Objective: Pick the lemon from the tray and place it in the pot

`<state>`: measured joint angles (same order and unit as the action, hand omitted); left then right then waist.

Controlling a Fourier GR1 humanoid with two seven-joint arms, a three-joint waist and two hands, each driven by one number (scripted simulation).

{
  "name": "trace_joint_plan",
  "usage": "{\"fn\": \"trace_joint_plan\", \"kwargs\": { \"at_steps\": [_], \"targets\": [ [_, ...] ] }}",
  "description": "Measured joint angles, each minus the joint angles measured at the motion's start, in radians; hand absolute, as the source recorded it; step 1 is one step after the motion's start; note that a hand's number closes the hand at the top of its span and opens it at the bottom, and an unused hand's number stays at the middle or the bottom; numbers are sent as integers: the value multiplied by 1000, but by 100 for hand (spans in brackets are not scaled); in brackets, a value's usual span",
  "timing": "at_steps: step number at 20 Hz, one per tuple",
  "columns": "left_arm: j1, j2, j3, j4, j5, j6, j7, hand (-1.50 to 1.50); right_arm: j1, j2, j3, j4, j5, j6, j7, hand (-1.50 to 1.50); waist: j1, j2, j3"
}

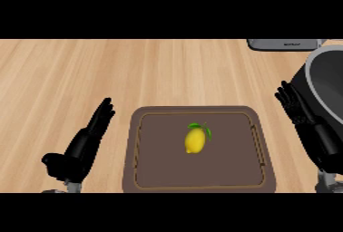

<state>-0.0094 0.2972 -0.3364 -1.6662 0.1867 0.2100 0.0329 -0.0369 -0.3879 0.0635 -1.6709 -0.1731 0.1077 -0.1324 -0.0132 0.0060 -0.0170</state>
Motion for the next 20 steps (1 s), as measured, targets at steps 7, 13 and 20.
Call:
{"fn": "trace_joint_plan", "kwargs": {
  "at_steps": [7, 13, 20],
  "targets": [
    [-130, 17, 160, 17, 24, 36, -6, 0, -178, -134, -78, 2, -89, 140, 96, 150, 20, -6, 7],
    [-213, 17, 248, 62, 58, 47, 4, 0, -161, -190, -58, 48, 183, 38, 0, -150, 14, -3, 14],
    [-224, 19, 296, 83, 67, 23, 1, 0, -90, -228, 3, -82, 331, 71, -44, -150, 10, -7, 16]
  ]
}}
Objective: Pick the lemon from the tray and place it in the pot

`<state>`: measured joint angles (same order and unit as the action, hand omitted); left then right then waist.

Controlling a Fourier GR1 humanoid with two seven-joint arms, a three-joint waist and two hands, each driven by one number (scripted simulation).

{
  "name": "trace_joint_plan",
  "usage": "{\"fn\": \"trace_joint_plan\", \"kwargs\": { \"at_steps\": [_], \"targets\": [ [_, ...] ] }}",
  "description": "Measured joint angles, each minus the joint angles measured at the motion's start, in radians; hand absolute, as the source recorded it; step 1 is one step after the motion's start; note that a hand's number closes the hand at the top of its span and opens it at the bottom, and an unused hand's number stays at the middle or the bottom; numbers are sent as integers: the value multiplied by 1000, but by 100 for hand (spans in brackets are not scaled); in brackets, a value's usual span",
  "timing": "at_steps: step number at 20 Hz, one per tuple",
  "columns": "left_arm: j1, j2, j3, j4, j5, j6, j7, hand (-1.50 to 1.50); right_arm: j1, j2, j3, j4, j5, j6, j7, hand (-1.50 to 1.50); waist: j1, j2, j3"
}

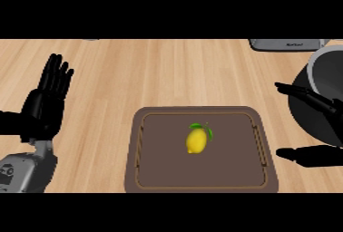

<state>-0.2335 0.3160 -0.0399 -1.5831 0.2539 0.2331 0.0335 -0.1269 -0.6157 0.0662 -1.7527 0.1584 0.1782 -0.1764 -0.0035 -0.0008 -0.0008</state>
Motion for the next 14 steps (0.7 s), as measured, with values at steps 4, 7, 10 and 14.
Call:
{"fn": "trace_joint_plan", "kwargs": {
  "at_steps": [4, 7, 10, 14],
  "targets": [
    [-22, 0, 15, 24, 1, -9, -1, 0, -29, -46, 58, -71, 64, 70, 137, -150, 1, 0, -1],
    [-38, 6, 30, 46, 8, -27, -7, 0, -70, -69, 116, -127, 94, 144, 266, -150, 3, 0, -1],
    [-35, 4, 35, 47, 6, -36, -4, 0, -129, -43, 177, -167, 116, 205, 408, -150, 7, 0, -1],
    [-55, -7, 34, 52, -10, -34, 8, 0, -216, 38, 256, -157, 158, 262, 565, -150, 10, 0, 0]
  ]
}}
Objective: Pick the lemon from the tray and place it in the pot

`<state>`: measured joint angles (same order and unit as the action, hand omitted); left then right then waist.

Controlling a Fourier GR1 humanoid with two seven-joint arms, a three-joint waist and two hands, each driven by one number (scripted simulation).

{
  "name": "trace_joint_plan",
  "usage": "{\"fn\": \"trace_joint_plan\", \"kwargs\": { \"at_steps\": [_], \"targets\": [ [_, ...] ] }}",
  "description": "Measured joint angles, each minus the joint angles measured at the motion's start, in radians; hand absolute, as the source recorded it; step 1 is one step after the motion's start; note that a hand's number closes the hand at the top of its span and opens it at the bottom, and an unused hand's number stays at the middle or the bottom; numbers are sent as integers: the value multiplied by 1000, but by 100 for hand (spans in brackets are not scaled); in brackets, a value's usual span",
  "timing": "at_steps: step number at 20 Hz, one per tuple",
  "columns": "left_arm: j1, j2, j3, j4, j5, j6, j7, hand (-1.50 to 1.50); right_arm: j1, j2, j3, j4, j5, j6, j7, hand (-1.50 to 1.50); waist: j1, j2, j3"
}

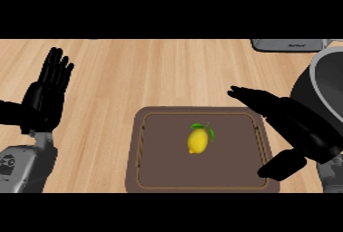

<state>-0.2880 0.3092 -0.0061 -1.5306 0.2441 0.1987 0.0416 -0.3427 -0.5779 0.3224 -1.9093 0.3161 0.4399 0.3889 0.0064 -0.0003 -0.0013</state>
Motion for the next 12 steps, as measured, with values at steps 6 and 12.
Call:
{"fn": "trace_joint_plan", "kwargs": {
  "at_steps": [6, 12],
  "targets": [
    [20, -17, 9, -9, -13, -12, -9, 0, -48, 122, 77, 85, 74, 46, 126, -150, 0, 0, 1],
    [13, -34, 29, -2, -33, -29, -11, 0, -30, 219, 101, 142, 147, 74, 143, -150, -3, 0, 1]
  ]
}}
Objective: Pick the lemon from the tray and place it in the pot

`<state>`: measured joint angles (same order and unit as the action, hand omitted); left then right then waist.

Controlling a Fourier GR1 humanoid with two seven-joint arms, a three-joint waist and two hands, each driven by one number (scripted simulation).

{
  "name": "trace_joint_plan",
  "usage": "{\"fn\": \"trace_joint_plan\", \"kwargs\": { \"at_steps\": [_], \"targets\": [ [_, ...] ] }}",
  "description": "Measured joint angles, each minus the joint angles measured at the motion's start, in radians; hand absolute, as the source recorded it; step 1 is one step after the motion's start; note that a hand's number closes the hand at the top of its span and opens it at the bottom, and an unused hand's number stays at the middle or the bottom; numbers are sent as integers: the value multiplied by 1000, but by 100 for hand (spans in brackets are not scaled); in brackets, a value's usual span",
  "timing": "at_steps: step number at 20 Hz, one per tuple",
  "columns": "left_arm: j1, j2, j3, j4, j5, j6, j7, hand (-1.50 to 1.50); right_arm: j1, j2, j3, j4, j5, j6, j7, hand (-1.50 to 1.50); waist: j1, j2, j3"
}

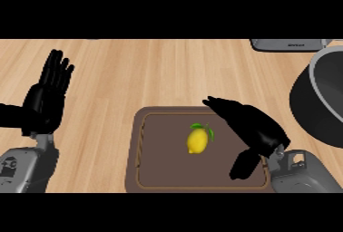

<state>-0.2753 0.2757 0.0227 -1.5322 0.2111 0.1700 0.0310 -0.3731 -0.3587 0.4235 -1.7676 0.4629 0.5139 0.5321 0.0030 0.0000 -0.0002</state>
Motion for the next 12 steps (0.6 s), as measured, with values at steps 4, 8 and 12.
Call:
{"fn": "trace_joint_plan", "kwargs": {
  "at_steps": [4, 8, 12],
  "targets": [
    [1, -10, 10, -20, -17, -1, 26, 0, 5, 47, -1, 29, 58, 5, -40, -150, -1, 0, 0],
    [-7, -15, 25, -16, -26, -9, 31, 0, 54, 84, 36, 31, 140, -41, -95, -150, -2, 0, 0],
    [3, -24, 38, -16, -31, -30, 24, 0, 45, 128, 31, 88, 208, -56, -126, -150, -1, 0, 0]
  ]
}}
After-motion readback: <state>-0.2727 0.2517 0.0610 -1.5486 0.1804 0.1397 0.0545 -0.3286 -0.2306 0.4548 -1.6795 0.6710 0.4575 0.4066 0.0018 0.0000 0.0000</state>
